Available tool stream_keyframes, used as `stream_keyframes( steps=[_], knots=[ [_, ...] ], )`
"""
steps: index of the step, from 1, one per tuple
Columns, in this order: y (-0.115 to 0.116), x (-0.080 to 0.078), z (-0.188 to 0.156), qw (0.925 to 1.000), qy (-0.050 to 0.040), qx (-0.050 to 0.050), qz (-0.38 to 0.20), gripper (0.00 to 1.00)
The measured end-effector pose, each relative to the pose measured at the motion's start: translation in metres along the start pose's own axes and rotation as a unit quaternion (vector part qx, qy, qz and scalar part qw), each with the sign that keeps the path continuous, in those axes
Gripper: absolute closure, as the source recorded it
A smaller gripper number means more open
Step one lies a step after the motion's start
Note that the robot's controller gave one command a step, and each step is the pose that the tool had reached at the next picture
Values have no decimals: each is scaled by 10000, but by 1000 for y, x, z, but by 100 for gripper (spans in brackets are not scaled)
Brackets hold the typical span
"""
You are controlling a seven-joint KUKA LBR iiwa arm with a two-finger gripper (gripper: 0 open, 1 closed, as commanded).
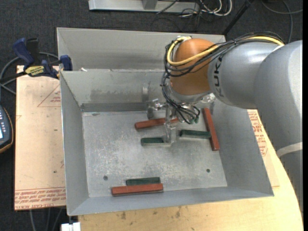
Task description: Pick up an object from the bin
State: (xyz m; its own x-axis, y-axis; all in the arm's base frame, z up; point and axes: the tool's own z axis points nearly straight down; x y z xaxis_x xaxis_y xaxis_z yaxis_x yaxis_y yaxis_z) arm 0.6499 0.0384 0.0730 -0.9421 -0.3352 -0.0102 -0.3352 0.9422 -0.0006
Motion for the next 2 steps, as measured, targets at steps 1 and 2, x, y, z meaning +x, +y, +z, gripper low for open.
stream_keyframes(
  steps=[1,2],
  knots=[
    [0,0,-1,10000,-7,2,5,100],
    [-12,44,-128,9979,4,10,-649,100]
  ],
)
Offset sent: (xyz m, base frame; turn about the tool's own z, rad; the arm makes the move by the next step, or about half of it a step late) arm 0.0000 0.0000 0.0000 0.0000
